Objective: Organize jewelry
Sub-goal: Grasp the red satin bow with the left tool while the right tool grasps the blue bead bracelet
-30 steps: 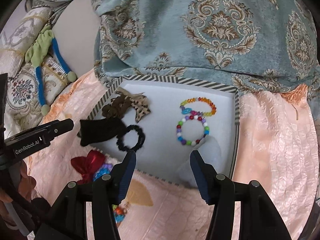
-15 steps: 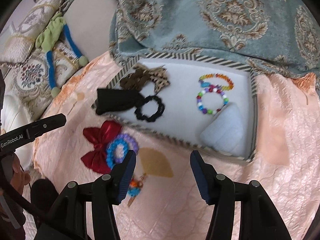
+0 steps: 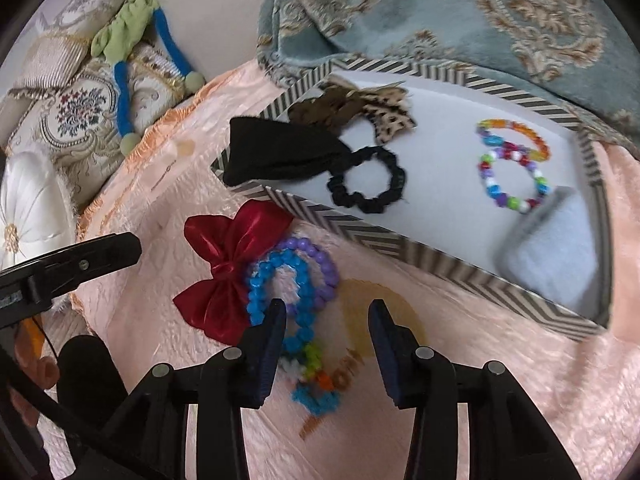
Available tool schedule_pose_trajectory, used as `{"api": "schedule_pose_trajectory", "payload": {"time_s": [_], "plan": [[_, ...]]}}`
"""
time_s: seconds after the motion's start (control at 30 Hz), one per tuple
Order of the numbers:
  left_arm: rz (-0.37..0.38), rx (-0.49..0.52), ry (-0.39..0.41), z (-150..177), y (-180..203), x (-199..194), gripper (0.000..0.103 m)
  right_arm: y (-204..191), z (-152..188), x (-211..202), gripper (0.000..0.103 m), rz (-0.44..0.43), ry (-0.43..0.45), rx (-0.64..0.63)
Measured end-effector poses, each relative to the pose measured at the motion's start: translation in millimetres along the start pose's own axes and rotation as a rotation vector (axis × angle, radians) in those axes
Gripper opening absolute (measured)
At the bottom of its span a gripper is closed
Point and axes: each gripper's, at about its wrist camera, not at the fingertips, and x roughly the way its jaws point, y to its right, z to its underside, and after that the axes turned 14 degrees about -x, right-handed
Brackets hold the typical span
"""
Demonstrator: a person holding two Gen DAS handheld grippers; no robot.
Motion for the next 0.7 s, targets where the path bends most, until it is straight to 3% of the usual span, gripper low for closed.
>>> {"api": "schedule_pose_trajectory", "payload": {"time_s": [0.07, 0.23, 0.6, 0.7], "plan": [[0.000, -0.002, -0.004, 0, 0, 2, 0.052, -3, -2, 8, 0.039, 0.002, -0.016, -0.013], [-0.002, 0.000, -0.022, 1, 2, 9, 0.052, -4, 1, 15, 0.009, 0.010, -0.029, -0.049], [0.000, -0.017, -0.081, 10, 20, 45, 0.055, 19, 12, -25, 0.009, 0.005, 0.051, -0.001], [-0.006, -0.039, -0.085, 10, 19, 52, 0.055, 19, 12, -22, 0.010, -0.049, 0.059, 0.007]]}}
